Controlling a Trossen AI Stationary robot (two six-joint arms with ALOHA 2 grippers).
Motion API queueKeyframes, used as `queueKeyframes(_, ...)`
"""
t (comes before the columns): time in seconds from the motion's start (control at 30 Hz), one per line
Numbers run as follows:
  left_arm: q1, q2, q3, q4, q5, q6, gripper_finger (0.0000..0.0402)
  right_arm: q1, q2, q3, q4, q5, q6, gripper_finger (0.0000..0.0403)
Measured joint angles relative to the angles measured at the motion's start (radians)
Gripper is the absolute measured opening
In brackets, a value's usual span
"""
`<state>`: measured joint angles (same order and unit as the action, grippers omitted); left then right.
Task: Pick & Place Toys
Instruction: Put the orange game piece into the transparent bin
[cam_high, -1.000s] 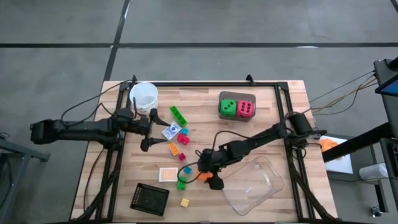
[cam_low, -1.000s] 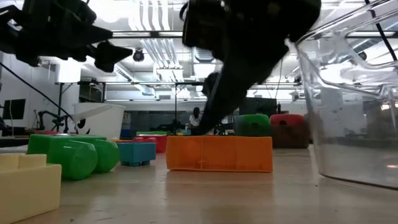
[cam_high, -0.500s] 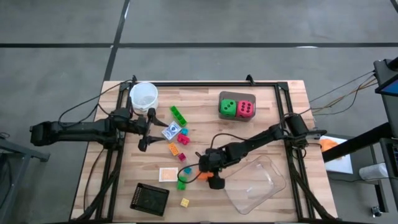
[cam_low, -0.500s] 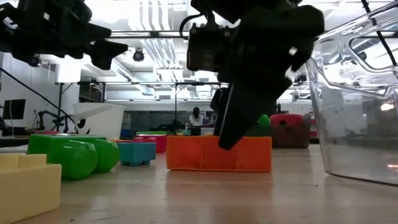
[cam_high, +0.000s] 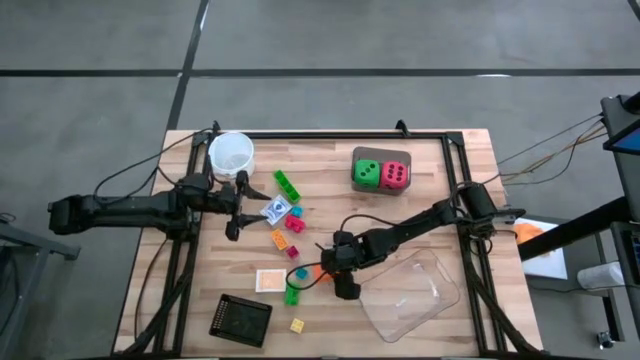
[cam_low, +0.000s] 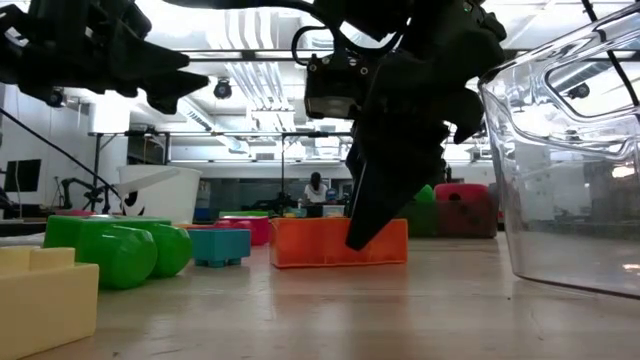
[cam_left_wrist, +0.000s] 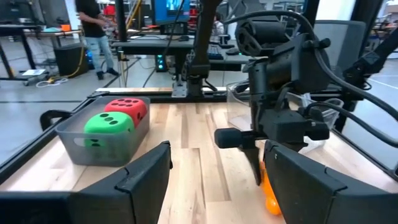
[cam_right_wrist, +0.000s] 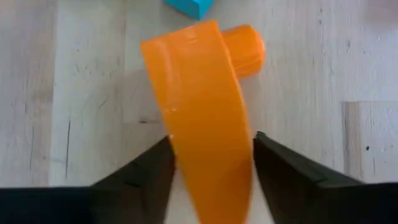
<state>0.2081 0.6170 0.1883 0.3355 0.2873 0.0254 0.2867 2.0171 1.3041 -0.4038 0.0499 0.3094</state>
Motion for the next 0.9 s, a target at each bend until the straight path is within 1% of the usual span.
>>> queueKeyframes(0.07,0.0,0.0,0.0,0.0,-0.008,0.0,0.0255,0.0,0.0,0.0,0.0,0.002,-0.009,0.0146)
queueKeyframes(0.1,0.0,0.0,0.0,0.0,-0.011,0.0,0.0255,0.0,-0.001,0.0,0.002,0.002,-0.016,0.013)
queueKeyframes(0.37,0.0,0.0,0.0,0.0,-0.035,0.0,0.0255,0.001,-0.009,-0.001,0.01,-0.008,-0.055,0.0132)
queueKeyframes(0.57,0.0,0.0,0.0,0.0,-0.037,0.0,0.0255,0.002,-0.075,-0.002,0.062,-0.02,-0.105,0.0132)
queueKeyframes(0.67,0.0,0.0,0.0,0.0,-0.037,0.0,0.0255,0.003,-0.116,-0.002,0.126,-0.02,-0.141,0.0132)
queueKeyframes(0.77,0.0,0.0,0.0,-0.001,-0.037,-0.003,0.0255,0.01,-0.154,-0.002,0.227,-0.02,-0.188,0.0132)
queueKeyframes(0.83,0.0,0.001,0.0,-0.001,-0.039,-0.008,0.0255,0.021,-0.159,-0.014,0.334,-0.028,-0.217,0.0132)
queueKeyframes(0.9,0.0,0.001,0.0,-0.001,-0.041,-0.009,0.0255,0.031,-0.157,-0.048,0.464,-0.067,-0.247,0.0132)
